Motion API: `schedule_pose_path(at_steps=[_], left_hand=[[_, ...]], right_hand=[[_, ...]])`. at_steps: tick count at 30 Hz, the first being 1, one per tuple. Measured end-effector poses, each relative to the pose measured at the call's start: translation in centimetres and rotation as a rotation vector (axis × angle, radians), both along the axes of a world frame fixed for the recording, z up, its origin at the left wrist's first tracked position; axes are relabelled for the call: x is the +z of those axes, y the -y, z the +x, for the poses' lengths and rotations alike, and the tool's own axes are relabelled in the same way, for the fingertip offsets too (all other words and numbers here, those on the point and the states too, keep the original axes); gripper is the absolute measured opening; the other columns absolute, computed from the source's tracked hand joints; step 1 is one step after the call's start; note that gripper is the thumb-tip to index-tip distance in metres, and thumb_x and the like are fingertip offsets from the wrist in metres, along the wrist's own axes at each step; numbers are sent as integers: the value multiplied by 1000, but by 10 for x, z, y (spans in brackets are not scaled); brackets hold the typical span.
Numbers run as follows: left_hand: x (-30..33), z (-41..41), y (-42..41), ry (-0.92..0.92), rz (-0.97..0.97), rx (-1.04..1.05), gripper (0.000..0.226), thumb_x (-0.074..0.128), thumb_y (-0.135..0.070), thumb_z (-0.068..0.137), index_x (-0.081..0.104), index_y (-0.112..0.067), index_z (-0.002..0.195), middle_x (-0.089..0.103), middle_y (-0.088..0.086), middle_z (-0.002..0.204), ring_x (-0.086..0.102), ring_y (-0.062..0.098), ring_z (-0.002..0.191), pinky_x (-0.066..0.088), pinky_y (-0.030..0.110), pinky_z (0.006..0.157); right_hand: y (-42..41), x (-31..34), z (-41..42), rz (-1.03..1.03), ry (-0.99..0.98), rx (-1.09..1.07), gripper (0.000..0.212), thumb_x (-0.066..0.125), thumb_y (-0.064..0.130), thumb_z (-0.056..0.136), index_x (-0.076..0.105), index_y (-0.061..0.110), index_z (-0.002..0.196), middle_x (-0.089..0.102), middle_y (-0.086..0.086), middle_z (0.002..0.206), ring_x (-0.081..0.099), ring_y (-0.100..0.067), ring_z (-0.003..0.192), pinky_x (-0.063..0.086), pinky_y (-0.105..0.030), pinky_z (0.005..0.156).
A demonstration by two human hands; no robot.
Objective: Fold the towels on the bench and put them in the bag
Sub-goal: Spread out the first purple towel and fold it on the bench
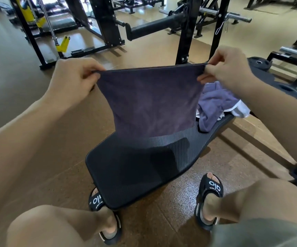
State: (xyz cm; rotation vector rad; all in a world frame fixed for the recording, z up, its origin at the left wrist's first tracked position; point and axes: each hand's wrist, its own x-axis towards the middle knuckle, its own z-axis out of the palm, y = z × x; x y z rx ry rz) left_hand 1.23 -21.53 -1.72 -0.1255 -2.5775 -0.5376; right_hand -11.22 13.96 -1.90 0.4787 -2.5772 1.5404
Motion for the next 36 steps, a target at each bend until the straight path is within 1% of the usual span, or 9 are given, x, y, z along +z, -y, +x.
schedule_pose_path(at_steps=[4,7,11,15,21,25,28,31,36], left_hand=[[-19,3,6,34,-37,-10,21,64,-1,94,74,-10,110,68,-6,92,67,12,89,42,1,86],[-21,-6,10,14,-14,-8,20,62,-1,94,72,-12,108,70,-4,93,67,13,88,49,16,89],[-18,-37,18,2,-33,49,21,58,-3,92,71,-15,104,70,-1,91,67,23,86,53,36,86],[-15,-72,33,61,-15,175,22,55,-16,91,68,-29,103,72,-3,98,68,24,93,55,47,88],[-12,-68,46,-102,45,192,25,53,-10,90,72,-20,105,62,-2,99,59,15,95,48,34,88],[-86,2,32,58,-25,28,21,66,1,87,73,-11,102,61,4,102,60,23,95,47,37,86],[-161,56,11,262,-58,-47,24,68,2,84,72,-17,97,59,-5,99,62,22,86,50,37,75],[-218,95,-4,370,-138,-92,22,69,0,82,71,-19,93,61,-7,98,63,23,80,49,33,69],[-257,132,-18,393,-295,-235,21,47,-17,87,67,-22,87,59,-4,92,59,22,76,47,32,78]], right_hand=[[1,-10,1,101,31,6,29,58,-10,93,46,10,76,58,-18,61,70,-17,47,51,-21,41],[6,-10,-11,147,12,-32,29,59,-9,90,46,12,75,60,-14,52,66,-14,41,50,-23,39],[25,-13,-46,44,125,-40,30,54,-13,91,44,12,76,63,-19,66,76,-30,68,63,-42,66],[47,-14,-75,12,82,-42,32,51,-14,91,42,13,75,60,-21,78,74,-18,69,64,-31,63],[54,-19,-74,-115,-104,-62,25,58,-2,87,47,18,76,64,-33,94,76,-19,73,64,-43,73],[25,-91,-27,89,-95,-23,8,63,6,84,56,9,83,69,-18,85,71,-33,82,56,-52,75],[-2,-169,19,301,-17,73,17,66,-2,81,56,11,78,69,-11,80,66,-32,80,50,-41,76],[-24,-232,57,500,0,194,21,64,-3,79,51,14,77,60,-2,76,59,-30,79,49,-43,73],[-42,-276,95,706,-231,315,30,68,-2,74,45,17,75,54,0,84,52,-26,84,48,-41,73]])
